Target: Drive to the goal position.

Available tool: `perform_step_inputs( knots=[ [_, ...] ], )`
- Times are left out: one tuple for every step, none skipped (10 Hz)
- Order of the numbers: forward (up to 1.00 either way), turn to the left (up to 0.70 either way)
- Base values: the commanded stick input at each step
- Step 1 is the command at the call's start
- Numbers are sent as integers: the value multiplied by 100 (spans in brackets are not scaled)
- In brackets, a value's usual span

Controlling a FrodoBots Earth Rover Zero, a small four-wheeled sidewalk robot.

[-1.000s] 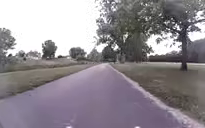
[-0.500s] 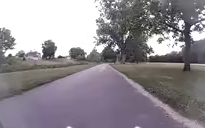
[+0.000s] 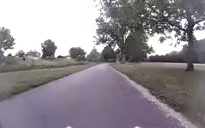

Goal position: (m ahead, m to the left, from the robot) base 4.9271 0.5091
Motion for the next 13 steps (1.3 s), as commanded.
perform_step_inputs(
  knots=[
    [70, 0],
    [70, 0],
    [70, 0],
    [70, 0],
    [70, 0],
    [70, -4],
    [70, -4],
    [70, -5],
    [70, -5],
    [70, -6],
    [70, -3],
    [70, 0],
    [70, 0]
  ],
)
